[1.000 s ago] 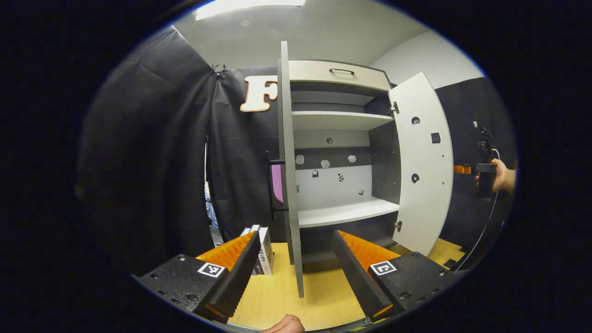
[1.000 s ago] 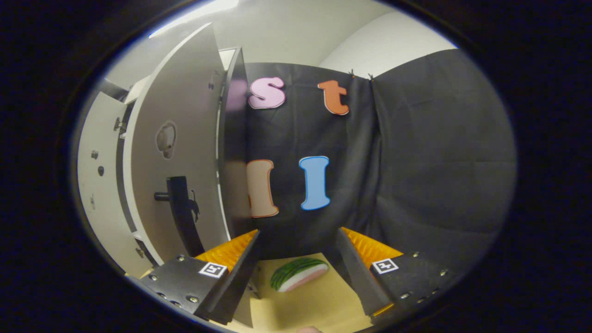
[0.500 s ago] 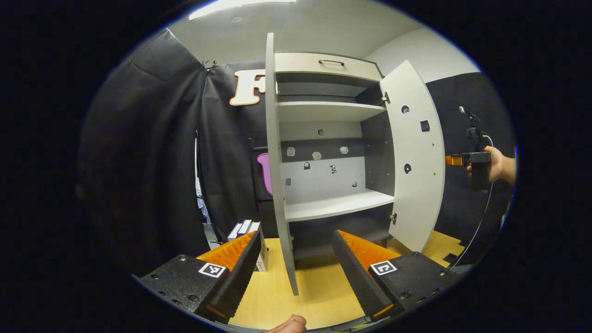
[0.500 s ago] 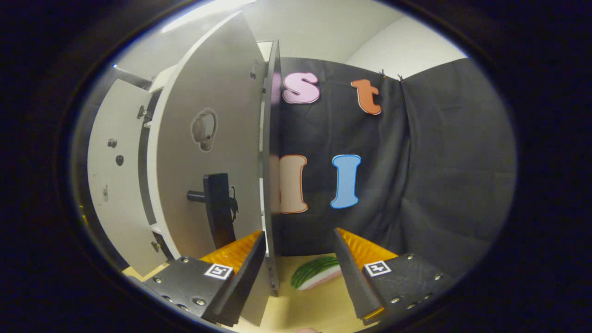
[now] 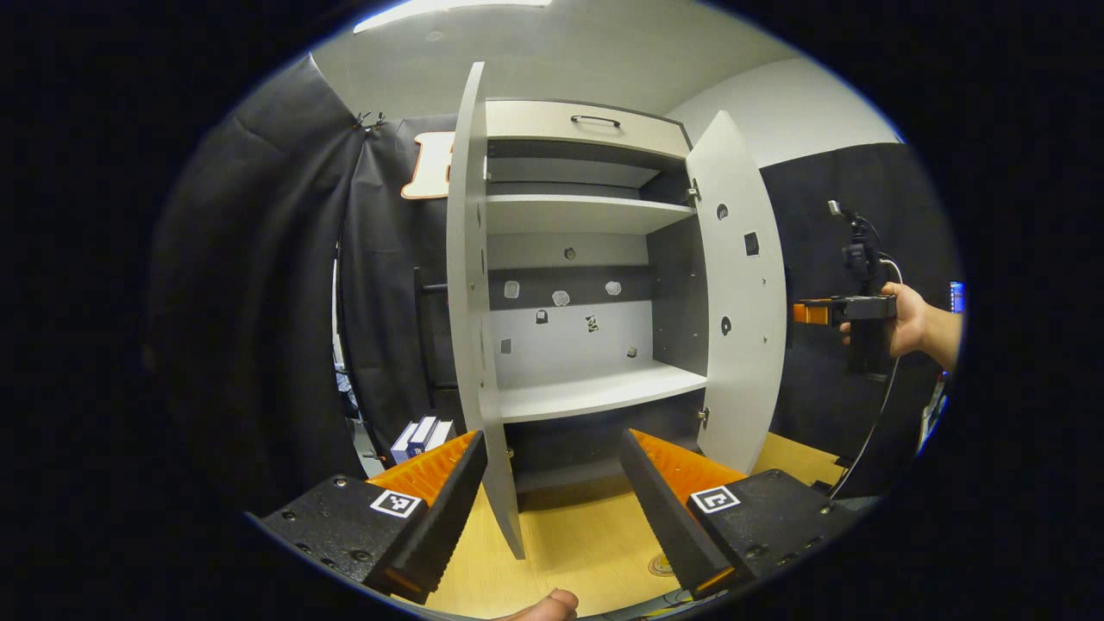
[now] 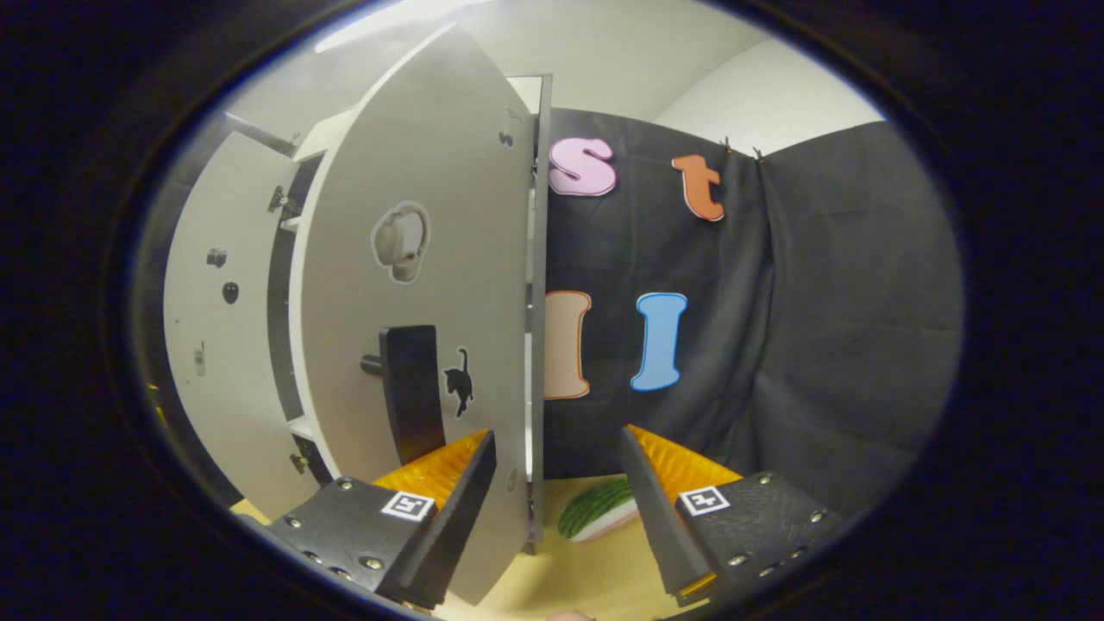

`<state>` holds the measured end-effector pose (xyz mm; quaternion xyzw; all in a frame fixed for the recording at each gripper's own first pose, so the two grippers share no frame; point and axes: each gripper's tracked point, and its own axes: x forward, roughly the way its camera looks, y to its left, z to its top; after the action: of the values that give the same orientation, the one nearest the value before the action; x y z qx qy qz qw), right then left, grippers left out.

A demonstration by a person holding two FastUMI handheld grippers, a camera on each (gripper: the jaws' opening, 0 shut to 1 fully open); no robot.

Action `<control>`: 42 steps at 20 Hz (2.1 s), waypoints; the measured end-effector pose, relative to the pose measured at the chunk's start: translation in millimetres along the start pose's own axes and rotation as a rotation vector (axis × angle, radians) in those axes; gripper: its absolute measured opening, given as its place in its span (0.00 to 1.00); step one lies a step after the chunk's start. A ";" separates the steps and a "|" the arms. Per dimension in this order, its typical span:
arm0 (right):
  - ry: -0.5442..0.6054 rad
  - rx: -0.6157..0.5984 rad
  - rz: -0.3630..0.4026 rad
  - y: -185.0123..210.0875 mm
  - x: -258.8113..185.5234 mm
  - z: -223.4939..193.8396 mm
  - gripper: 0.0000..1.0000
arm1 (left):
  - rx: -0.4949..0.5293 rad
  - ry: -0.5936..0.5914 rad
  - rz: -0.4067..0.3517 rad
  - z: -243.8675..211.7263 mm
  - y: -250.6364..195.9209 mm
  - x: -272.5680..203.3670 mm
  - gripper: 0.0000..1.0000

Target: Grasp the bottle in the cabinet with the left hand and place it on the coaster, then close the right door with the right hand and the left door with the left hand.

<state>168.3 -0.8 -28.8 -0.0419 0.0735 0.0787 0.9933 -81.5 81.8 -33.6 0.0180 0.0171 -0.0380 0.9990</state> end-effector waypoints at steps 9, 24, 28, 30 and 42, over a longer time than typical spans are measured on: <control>-0.019 0.030 0.001 43.0 7.6 0.9 0.88 | -0.007 0.024 0.002 -16.5 17.9 6.7 0.98; 0.005 0.028 0.020 112.5 -13.5 -45.1 0.95 | -0.016 0.049 0.033 -41.1 98.1 12.9 0.97; 0.021 0.025 0.049 133.0 -43.0 -63.6 0.99 | -0.039 0.048 0.044 -42.6 131.5 10.1 0.97; 0.022 0.053 0.057 142.2 -63.2 -69.7 0.96 | -0.030 0.032 0.056 -42.5 149.9 6.9 0.98; 0.069 0.127 0.093 140.7 -252.0 -88.8 0.99 | -0.025 0.035 0.105 -7.8 196.9 25.8 0.98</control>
<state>-113.1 91.3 -88.0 0.0221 0.1143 0.1185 0.9861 -41.0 276.4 -35.5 0.0070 0.0342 0.0149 0.9993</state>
